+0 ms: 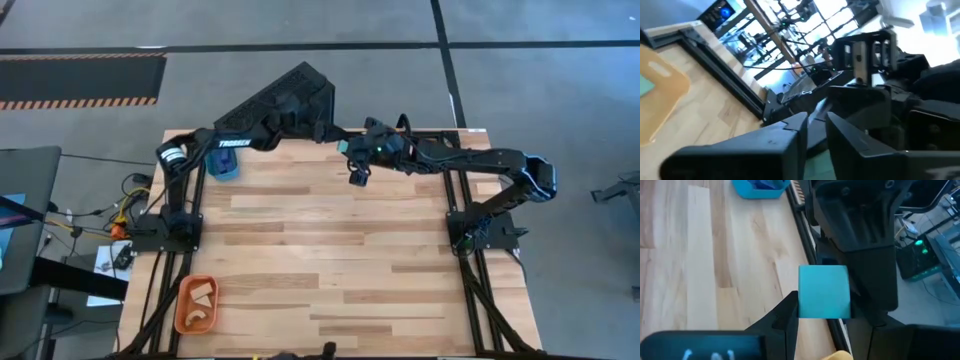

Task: Sort & place blocks by color
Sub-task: Put the light blue block into the yellow bin

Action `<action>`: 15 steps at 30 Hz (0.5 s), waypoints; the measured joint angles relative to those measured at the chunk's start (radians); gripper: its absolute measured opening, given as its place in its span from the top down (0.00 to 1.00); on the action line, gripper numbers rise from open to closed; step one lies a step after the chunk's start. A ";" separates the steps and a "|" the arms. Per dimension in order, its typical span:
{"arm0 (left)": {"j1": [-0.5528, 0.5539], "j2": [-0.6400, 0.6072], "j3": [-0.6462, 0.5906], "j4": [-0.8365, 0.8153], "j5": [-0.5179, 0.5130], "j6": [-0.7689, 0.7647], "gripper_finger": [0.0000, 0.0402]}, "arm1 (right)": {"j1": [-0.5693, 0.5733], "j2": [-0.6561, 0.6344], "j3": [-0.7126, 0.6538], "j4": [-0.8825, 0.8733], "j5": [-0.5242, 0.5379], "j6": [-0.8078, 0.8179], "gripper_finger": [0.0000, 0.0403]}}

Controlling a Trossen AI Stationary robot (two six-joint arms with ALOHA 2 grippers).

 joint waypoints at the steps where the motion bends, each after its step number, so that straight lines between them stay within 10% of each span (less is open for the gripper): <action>1: 0.004 0.007 0.009 0.001 0.010 0.006 0.89 | -0.001 0.000 0.000 -0.001 0.002 0.000 0.67; 15: 0.018 0.016 0.021 -0.022 -0.051 -0.012 0.97 | -0.016 -0.002 0.000 -0.007 0.060 0.002 0.67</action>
